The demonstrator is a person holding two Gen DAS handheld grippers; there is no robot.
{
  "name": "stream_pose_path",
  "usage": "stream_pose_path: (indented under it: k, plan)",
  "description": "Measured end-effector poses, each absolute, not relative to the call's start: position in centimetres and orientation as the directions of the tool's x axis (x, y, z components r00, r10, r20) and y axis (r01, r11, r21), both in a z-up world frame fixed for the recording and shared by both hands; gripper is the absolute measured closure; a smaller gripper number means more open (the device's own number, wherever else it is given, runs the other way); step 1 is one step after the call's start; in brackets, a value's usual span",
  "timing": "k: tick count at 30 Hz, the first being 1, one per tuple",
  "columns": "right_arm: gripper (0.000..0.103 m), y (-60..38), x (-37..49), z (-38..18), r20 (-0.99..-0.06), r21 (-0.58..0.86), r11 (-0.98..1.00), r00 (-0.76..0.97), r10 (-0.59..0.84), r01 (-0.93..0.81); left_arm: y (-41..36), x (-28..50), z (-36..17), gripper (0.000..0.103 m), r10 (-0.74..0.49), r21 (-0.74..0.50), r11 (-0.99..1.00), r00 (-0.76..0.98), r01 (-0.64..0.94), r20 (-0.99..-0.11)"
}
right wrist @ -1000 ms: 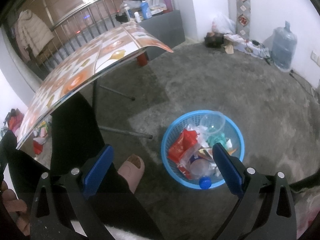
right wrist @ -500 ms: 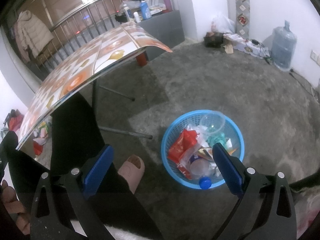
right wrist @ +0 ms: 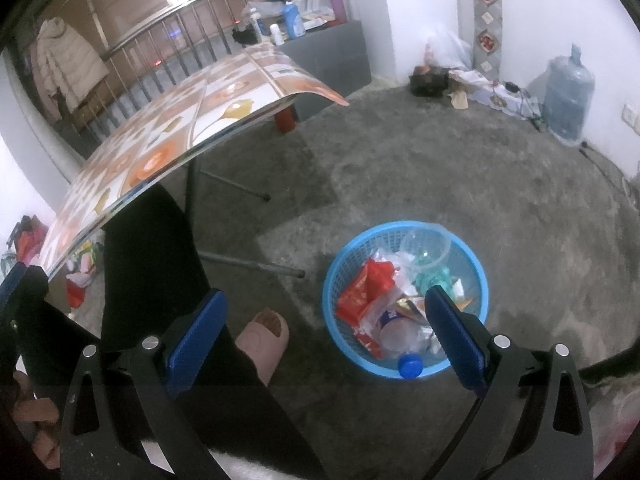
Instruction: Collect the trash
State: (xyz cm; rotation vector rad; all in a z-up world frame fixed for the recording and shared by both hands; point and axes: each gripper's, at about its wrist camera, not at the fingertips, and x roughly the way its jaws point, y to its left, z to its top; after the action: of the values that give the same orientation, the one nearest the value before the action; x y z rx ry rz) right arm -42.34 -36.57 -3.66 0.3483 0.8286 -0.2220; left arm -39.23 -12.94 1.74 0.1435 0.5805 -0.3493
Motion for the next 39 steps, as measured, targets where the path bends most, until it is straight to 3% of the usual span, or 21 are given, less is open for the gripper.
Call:
stream_pose_path:
  k: [23,39]
  plan:
    - [0.008,-36.3,-42.4,-3.5,-0.749,0.209,0.922,0.66,-0.064,0.326,-11.9,-38.9,1.7,0.005,-0.313,-0.029,0.933,0.77,0.358,-0.556]
    - [0.008,-36.5,-42.2,-3.6,-0.753,0.22,0.917,0.655,-0.057,0.333,-11.9,-38.0,1.1,0.005,-0.303,-0.048,0.937,0.735,0.347,-0.607]
